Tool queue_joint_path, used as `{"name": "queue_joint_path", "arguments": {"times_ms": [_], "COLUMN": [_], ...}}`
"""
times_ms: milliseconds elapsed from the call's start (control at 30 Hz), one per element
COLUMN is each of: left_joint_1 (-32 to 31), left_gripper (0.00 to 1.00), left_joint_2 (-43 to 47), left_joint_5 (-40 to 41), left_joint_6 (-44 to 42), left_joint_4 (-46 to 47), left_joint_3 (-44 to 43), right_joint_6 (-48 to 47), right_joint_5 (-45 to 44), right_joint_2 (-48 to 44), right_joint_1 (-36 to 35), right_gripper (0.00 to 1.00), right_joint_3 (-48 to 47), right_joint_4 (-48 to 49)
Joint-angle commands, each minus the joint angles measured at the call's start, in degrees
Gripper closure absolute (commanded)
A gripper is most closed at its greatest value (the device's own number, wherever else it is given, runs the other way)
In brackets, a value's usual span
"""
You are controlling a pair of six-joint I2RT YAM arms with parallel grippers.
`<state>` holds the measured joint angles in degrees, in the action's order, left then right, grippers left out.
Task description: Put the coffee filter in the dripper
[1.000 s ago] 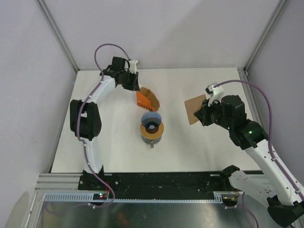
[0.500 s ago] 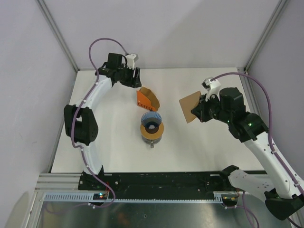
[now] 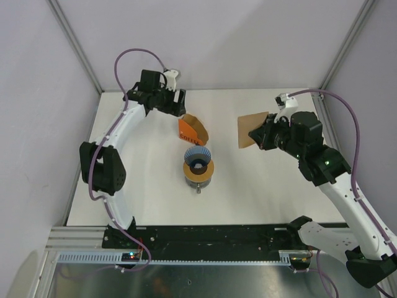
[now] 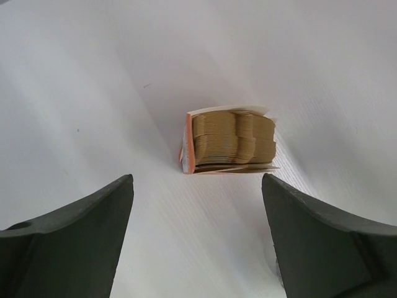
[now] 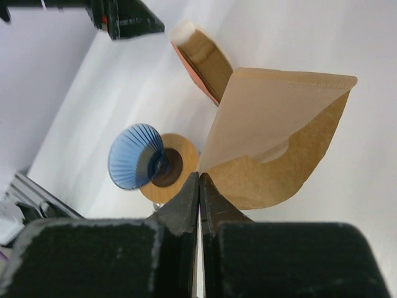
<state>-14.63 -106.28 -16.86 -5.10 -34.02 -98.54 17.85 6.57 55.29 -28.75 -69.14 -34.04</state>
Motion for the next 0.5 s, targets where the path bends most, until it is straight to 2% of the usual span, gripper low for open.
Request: {"name": "queue_joint_path", "arguments": {"times_ms": [0,467], "left_joint_1": [-2.1,-12.4], "left_gripper": [0.11,0.09], "left_joint_2": [6.2,15.4], "left_joint_5": [1.8,10.0], "left_joint_6": [-1.6,-6.7], "left_joint_4": [1.9,4.3], "left_joint_3": [0.3,1.5], "right_joint_6": [7.0,20.6], "right_joint_5": [-2.9,-11.0], "right_joint_2": [-0.1,0.9], "right_joint_1": [0.1,0.5], "right_gripper": [1.00,1.00], "right_joint_3": [-2.2,0.5], "right_joint_4": [8.3,19.1]}}
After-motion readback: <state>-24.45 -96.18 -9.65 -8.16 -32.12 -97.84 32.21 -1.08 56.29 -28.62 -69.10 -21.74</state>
